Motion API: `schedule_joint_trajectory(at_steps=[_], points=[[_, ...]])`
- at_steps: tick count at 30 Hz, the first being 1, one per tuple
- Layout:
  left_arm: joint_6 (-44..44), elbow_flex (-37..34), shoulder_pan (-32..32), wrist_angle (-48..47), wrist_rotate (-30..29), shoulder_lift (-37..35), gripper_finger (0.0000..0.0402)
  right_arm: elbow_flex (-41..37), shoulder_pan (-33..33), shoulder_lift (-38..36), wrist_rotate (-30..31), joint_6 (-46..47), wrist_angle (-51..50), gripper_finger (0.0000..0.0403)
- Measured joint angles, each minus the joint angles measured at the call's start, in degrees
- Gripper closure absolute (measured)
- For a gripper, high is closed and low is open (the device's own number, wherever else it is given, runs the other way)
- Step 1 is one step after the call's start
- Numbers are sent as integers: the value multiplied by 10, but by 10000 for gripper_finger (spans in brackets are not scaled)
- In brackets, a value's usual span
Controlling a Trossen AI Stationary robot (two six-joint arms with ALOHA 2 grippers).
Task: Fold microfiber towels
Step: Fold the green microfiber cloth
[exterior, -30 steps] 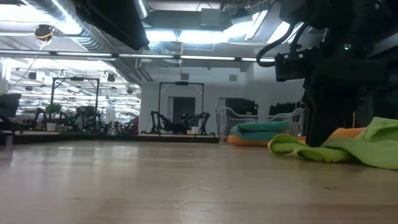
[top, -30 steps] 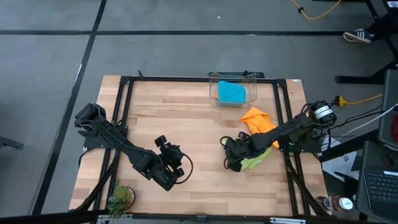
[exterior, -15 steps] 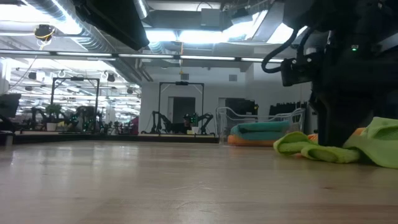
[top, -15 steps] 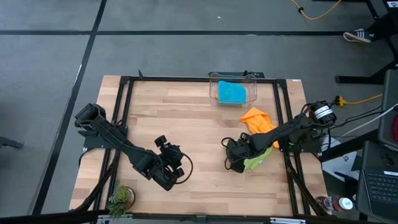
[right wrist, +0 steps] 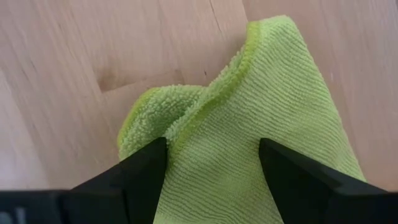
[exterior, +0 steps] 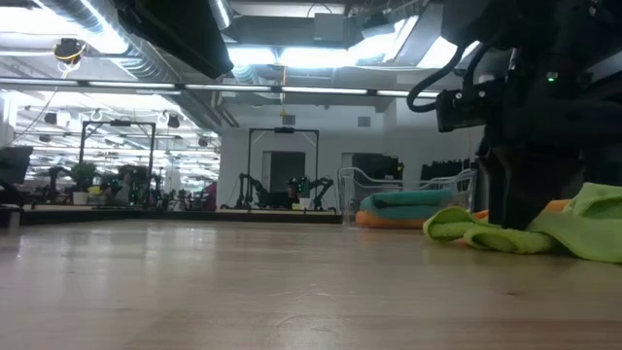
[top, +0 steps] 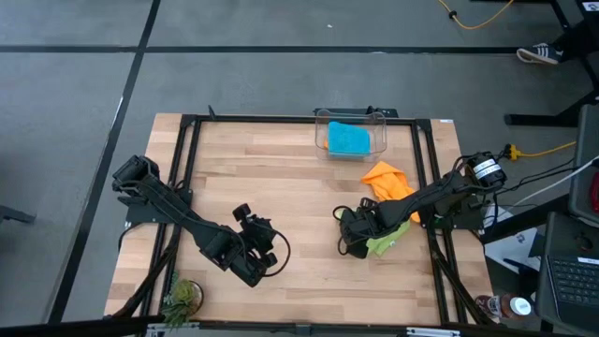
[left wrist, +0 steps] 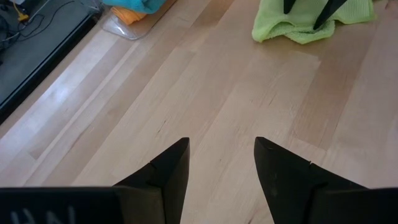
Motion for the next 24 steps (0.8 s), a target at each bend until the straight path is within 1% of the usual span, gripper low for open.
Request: schedule_joint_trajectory(at_steps=[8, 14, 18, 21, 24], points=[[0, 0, 0, 0, 0, 0, 229, 0, 0, 0, -2, -30, 0, 144], [0, 0, 0, 0, 0, 0, 229, 0, 0, 0, -54, -14, 0, 144], [0, 0, 0, 0, 0, 0, 229, 0, 0, 0, -71, -14, 0, 144], [0, 0, 0, 0, 0, 0, 229, 0, 0, 0, -68, -14, 0, 144], [0, 0, 0, 0, 0, 0, 229, 0, 0, 0, -40, -13, 0, 144]])
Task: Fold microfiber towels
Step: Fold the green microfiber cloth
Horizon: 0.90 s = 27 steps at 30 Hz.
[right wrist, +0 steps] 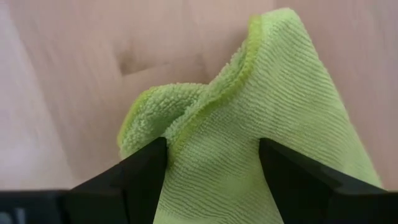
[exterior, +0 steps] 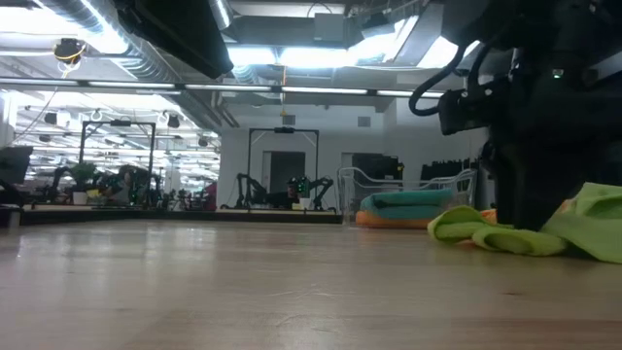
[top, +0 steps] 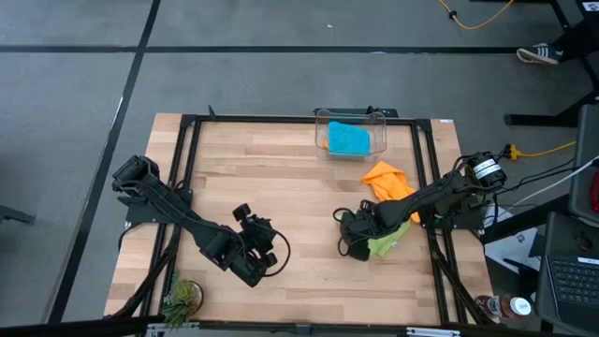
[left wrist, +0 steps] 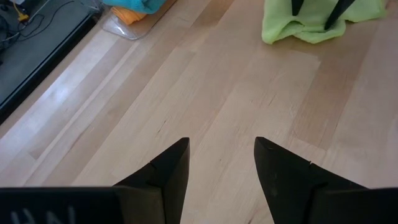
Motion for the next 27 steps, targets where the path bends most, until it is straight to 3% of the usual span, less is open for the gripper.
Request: schedule_joint_trajectory(at_steps=[3, 8, 17, 23, 27], points=[[0, 0, 0, 0, 0, 0, 229, 0, 0, 0, 4, 14, 0, 144], [0, 0, 0, 0, 0, 0, 229, 3, 0, -1, -45, 11, -5, 144], [0, 0, 1, 0, 0, 0, 229, 68, -23, -1, -76, 4, -105, 144], [0, 0, 1, 0, 0, 0, 229, 71, -22, -1, -196, 9, -110, 144], [0, 0, 1, 0, 0, 0, 229, 71, 6, -1, -188, 90, -124, 145]])
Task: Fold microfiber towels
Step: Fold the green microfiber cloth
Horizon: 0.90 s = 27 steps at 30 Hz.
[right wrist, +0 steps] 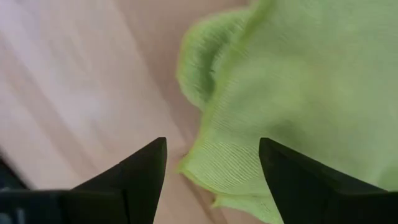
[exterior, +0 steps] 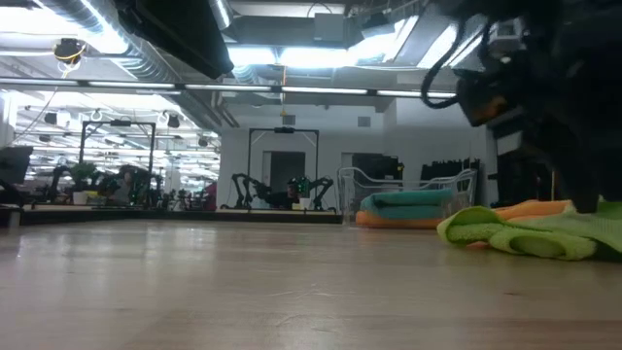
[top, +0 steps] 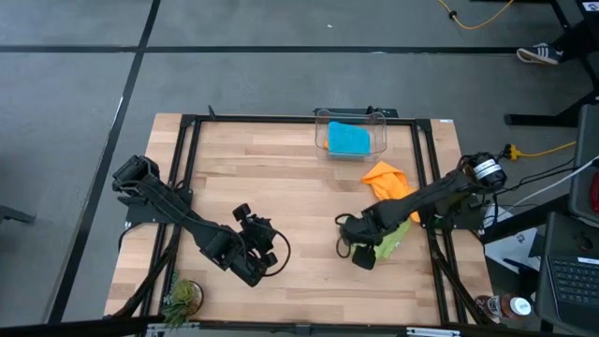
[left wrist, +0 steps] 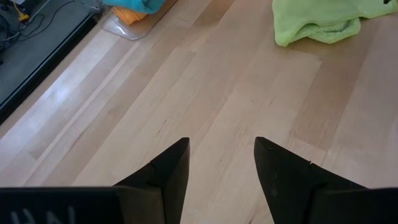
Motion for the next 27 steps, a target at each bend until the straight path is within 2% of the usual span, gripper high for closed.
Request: schedule_joint_trajectory(at_steps=[3, 7, 10, 20, 23, 27], points=[[0, 0, 0, 0, 0, 0, 229, 0, 36, 0, 54, 52, -12, 149], [0, 0, 0, 0, 0, 0, 229, 0, 80, 2, 97, 122, -8, 153], [0, 0, 0, 0, 0, 0, 229, -2, 103, 21, 141, 135, -8, 154], [0, 0, 0, 0, 0, 0, 229, 3, 107, 111, 128, 149, -3, 159], [0, 0, 0, 0, 0, 0, 229, 4, 107, 115, 133, 150, 1, 188], [0, 0, 0, 0, 0, 0, 229, 4, 109, 112, 153, 149, 9, 273]])
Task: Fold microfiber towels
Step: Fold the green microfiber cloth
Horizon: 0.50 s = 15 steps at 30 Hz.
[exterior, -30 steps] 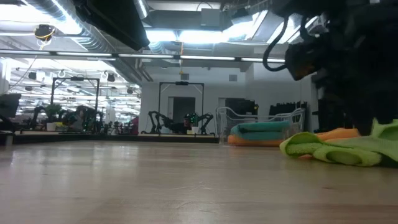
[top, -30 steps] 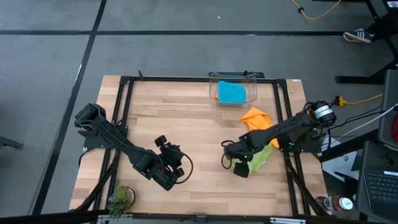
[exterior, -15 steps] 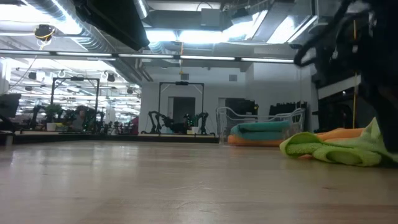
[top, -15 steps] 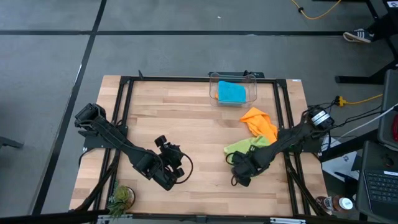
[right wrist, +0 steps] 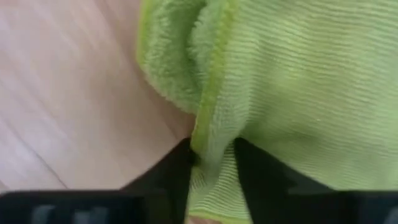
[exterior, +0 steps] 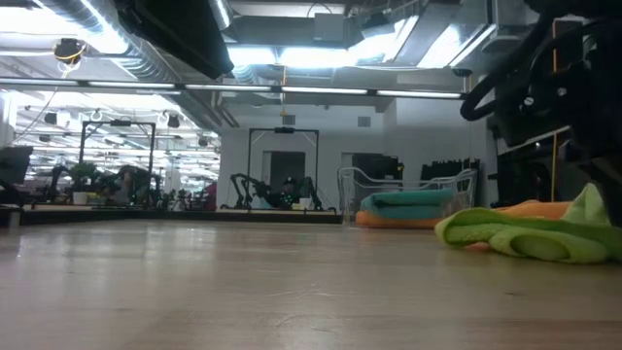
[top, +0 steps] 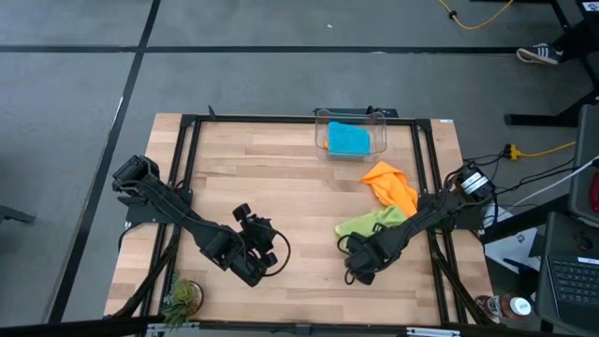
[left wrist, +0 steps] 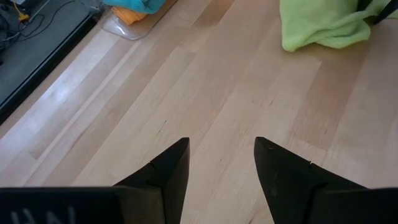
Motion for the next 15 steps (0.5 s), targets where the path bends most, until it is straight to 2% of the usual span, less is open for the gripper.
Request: schedule_joint_trajectory(at_steps=[3, 5, 8, 11, 13, 15], points=[[0, 0, 0, 0, 0, 0, 229, -2, 0, -5, 11, -3, 8, 357], [0, 0, 0, 0, 0, 0, 229, 1, 2, -7, 18, -30, 6, 388], [0, 0, 0, 0, 0, 0, 229, 40, 14, -5, 41, -54, -39, 392], [0, 0, 0, 6, -7, 0, 229, 116, 22, -8, 87, -78, -123, 397], [2, 0, 4, 31, -13, 0, 229, 168, 28, -10, 123, -91, -179, 396], [42, 0, 11, 77, -14, 0, 229, 216, 32, -8, 152, -98, -224, 398]])
